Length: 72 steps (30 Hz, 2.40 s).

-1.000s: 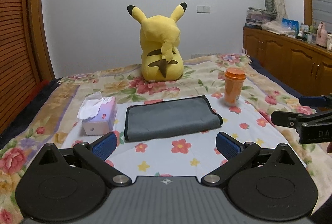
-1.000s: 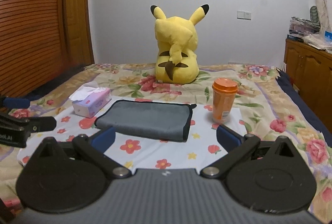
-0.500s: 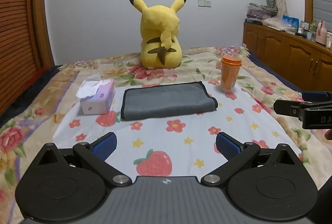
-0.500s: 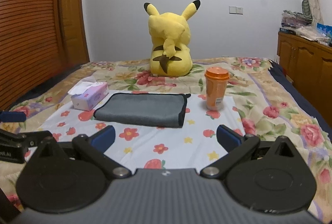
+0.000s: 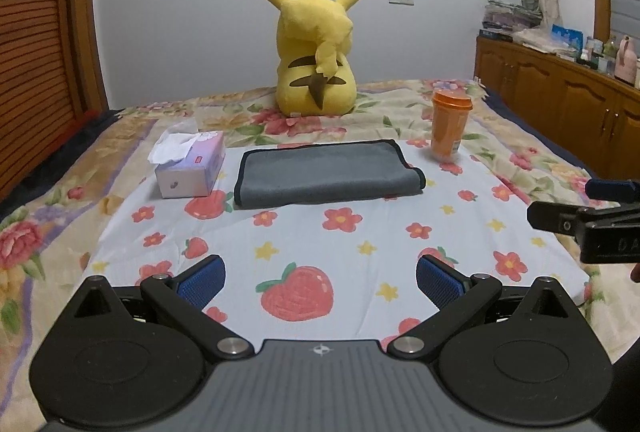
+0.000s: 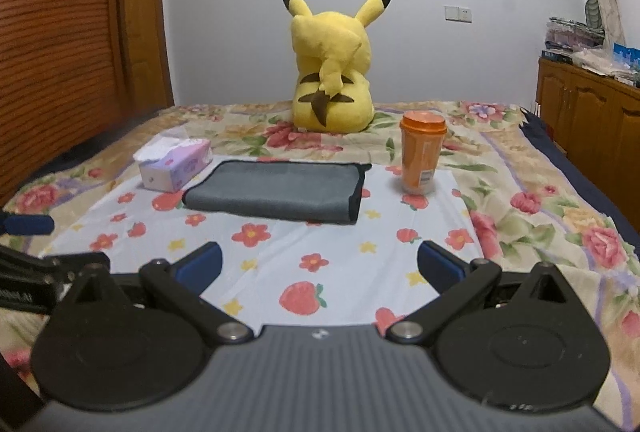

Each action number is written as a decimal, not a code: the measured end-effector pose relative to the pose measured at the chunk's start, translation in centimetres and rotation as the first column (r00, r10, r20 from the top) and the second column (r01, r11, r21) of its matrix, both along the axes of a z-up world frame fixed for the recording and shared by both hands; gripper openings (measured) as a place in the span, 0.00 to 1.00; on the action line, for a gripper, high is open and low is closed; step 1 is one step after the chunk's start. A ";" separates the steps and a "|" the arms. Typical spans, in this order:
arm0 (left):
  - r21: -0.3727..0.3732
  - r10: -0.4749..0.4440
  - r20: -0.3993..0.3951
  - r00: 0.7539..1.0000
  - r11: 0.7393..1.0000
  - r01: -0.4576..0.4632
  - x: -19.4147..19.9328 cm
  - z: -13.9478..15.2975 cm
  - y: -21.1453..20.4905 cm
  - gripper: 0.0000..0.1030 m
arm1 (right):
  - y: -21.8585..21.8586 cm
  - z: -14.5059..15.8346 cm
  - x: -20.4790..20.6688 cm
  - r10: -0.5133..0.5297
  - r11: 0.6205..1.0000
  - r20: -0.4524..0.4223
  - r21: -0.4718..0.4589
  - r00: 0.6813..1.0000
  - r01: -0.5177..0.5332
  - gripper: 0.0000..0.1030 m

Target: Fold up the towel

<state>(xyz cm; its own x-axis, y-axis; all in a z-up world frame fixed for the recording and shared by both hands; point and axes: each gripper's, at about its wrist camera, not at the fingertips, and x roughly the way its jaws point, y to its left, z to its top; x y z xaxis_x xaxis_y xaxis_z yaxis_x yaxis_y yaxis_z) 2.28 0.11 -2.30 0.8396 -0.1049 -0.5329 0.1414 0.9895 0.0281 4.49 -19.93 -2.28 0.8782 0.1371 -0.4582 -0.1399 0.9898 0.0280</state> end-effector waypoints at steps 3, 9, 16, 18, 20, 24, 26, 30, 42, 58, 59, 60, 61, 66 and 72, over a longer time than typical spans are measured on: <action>-0.001 0.004 -0.003 1.000 1.000 -0.004 0.1 -0.3 0.0 1.00 | 0.2 -0.2 0.1 0.004 1.000 -0.007 -0.015 1.000 -0.004 1.00; 0.005 0.002 -0.016 1.000 1.000 -0.002 0.2 -0.7 -0.1 1.00 | 0.6 -0.3 0.1 0.006 0.999 -0.014 -0.042 1.000 -0.006 1.00; 0.008 0.011 0.013 1.000 1.000 -0.011 -0.1 -0.6 0.0 1.00 | 0.4 -0.4 0.1 -0.005 0.999 -0.014 -0.038 1.000 0.005 1.00; 0.006 0.013 0.025 1.000 1.000 -0.013 -0.2 -0.5 0.0 1.00 | 0.3 -0.3 0.0 -0.009 0.999 -0.008 -0.035 1.000 0.008 1.00; 0.004 0.014 0.039 0.999 1.000 -0.014 -0.4 -0.3 0.1 1.00 | 0.2 -0.3 -0.1 -0.013 0.999 -0.001 -0.029 1.000 0.013 1.00; 0.009 0.010 0.077 0.997 1.000 -0.011 -0.9 0.1 0.0 1.00 | -0.1 -0.1 -0.2 -0.022 1.000 0.016 -0.011 1.000 0.022 1.00; 0.011 0.006 0.093 0.996 1.000 -0.007 -1.1 0.2 -0.1 1.00 | -0.2 0.0 -0.3 -0.025 1.000 0.024 -0.006 0.999 0.025 1.00; 0.013 -0.002 0.122 0.993 1.000 0.000 -1.5 0.6 -0.2 1.00 | -0.3 0.2 -0.5 -0.026 1.000 0.045 0.002 0.999 0.026 1.00; 0.015 -0.004 0.186 0.983 1.000 0.002 -2.3 1.2 -0.3 1.00 | -0.5 0.7 -1.2 -0.033 0.999 0.099 0.014 0.995 0.031 1.00; 0.007 -0.004 0.258 0.966 1.000 0.002 -3.0 1.8 -0.1 1.00 | -1.1 1.4 -2.5 -0.053 0.998 0.201 0.037 0.978 0.047 1.00; 0.007 -0.005 0.262 0.965 1.000 0.003 -3.0 1.9 -0.1 1.00 | -1.1 1.5 -2.6 -0.055 0.998 0.209 0.038 0.976 0.048 1.00; 0.008 -0.004 0.266 0.964 1.000 0.002 -3.1 1.9 -0.1 1.00 | -1.2 1.6 -2.6 -0.055 0.998 0.216 0.038 0.975 0.048 1.00; 0.008 -0.004 0.270 0.963 1.000 0.002 -3.1 1.9 -0.1 1.00 | -1.2 1.6 -2.7 -0.056 0.998 0.222 0.039 0.973 0.049 1.00; 0.001 0.000 0.274 0.962 1.000 -0.001 -2.9 2.0 0.1 1.00 | -1.3 1.7 -2.7 -0.057 0.998 0.227 0.043 0.972 0.049 1.00; 0.004 -0.002 0.275 0.961 1.000 0.001 -3.0 2.0 0.1 1.00 | -1.4 1.6 -2.7 -0.057 0.998 0.227 0.041 0.972 0.049 1.00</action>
<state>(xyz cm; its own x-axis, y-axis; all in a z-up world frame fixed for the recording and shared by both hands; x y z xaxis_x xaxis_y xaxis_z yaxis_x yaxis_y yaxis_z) -0.68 0.26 -0.34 0.9538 -0.1048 -0.2816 0.1295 0.9891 0.0704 1.80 -21.31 -0.69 0.9654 0.0999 -0.2409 -0.0939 0.9949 0.0364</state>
